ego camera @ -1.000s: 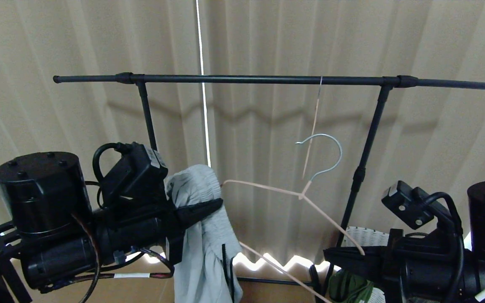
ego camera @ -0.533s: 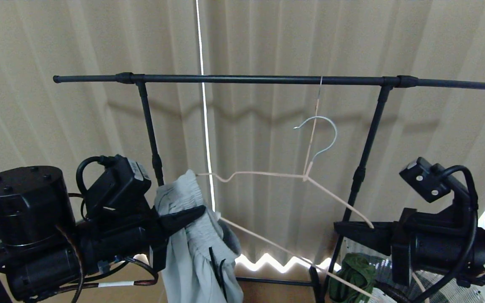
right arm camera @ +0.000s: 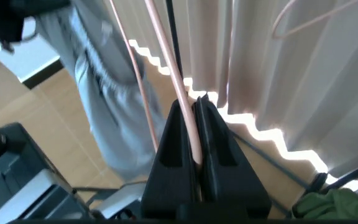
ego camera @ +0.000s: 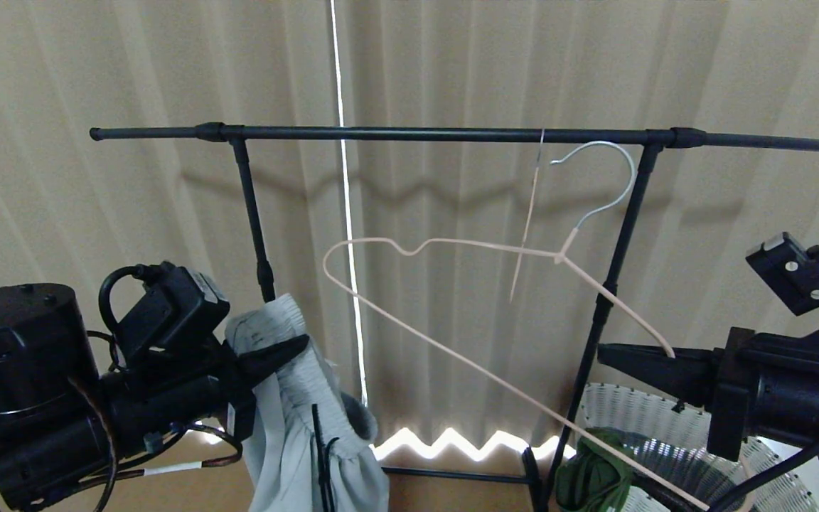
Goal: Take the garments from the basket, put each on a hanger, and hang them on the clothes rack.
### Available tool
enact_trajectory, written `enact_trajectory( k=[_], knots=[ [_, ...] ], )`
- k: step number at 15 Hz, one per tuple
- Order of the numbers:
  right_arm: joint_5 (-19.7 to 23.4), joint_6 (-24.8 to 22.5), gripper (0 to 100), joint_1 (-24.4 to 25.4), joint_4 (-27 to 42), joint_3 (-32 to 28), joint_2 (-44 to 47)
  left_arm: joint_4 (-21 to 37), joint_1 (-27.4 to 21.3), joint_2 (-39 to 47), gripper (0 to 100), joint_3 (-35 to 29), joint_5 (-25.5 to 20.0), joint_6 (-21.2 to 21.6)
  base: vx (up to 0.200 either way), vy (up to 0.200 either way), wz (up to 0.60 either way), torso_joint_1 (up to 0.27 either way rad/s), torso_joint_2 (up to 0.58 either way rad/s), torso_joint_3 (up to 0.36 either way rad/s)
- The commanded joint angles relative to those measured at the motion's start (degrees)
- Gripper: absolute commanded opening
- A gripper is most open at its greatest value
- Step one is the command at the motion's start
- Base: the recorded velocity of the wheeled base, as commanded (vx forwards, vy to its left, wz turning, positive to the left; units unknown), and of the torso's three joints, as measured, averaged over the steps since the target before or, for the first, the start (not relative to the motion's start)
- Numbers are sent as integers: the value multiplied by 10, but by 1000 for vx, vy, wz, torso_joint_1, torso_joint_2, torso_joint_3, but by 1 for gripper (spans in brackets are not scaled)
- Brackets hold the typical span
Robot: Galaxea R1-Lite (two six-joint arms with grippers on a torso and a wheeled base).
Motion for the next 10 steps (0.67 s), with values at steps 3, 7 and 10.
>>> enact_trajectory(
  k=[3, 7, 10],
  knots=[
    [1, -5, 0, 2, 8, 34, -9, 0, 2, 2, 0, -16, -1, 0, 0, 0, 0, 0, 0, 0],
    [42, -27, 0, 4, 61, 41, -15, 1, 0, 9, 0, -36, -2, 2, 0, 0, 0, 0, 0, 0],
    [67, -41, 0, 4, 66, 52, -13, 1, -3, 37, 0, -49, -6, 11, 0, 0, 0, 0, 0, 0]
  ],
)
